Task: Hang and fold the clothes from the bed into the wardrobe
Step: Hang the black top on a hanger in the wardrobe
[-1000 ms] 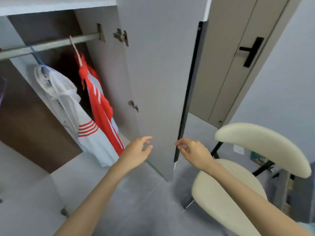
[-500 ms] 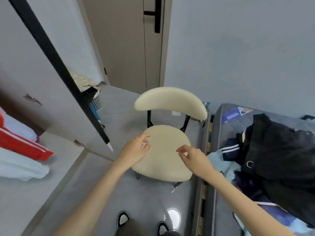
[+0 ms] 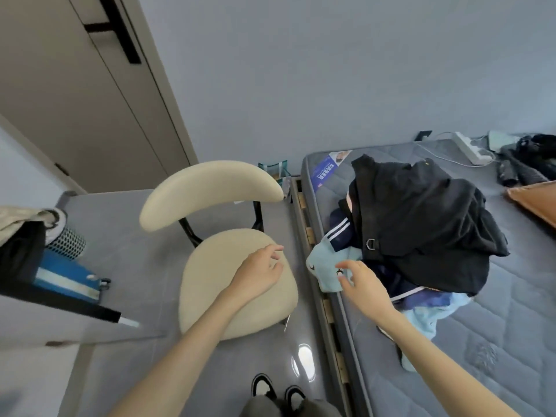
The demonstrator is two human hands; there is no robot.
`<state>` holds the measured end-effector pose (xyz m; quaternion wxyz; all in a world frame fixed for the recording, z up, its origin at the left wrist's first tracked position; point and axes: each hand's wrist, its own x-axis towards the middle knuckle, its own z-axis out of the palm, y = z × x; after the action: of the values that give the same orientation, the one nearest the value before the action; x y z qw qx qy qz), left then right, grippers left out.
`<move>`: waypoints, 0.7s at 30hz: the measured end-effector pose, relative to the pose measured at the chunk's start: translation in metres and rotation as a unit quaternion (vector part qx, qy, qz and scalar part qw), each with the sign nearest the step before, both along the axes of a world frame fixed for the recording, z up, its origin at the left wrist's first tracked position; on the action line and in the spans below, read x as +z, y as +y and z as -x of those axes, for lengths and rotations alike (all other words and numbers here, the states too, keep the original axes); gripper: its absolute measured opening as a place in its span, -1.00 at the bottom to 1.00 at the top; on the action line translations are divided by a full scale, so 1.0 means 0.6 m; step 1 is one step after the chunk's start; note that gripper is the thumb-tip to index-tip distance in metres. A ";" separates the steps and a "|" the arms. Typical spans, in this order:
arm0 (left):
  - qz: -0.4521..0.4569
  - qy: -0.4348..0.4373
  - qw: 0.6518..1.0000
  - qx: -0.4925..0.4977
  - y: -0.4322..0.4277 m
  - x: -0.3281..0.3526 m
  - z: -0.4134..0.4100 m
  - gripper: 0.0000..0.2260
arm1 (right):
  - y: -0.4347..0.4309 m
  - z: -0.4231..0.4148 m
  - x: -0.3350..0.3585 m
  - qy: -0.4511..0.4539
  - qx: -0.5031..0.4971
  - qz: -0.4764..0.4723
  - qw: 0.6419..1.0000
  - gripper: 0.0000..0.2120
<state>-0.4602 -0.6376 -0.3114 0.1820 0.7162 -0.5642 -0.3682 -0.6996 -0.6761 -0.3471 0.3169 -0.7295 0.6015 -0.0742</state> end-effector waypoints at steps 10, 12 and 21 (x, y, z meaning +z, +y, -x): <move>-0.043 0.045 0.996 -0.064 -0.141 -0.042 0.059 -0.64 | -0.090 0.078 -0.020 0.012 -0.104 0.015 0.994 -0.70; -0.058 0.053 0.995 -0.063 -0.176 -0.058 0.079 -0.64 | -0.128 0.095 -0.024 0.019 -0.103 0.031 0.994 -0.71; -0.147 0.132 0.980 0.002 -0.347 -0.194 0.228 -0.59 | -0.400 0.149 -0.076 0.090 0.058 0.075 0.991 -0.70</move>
<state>-0.5970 -0.8459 -0.4275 0.1481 0.6813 -0.4739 -0.5379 -0.7891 -0.9161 -0.3927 0.2091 -0.7886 0.5772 -0.0348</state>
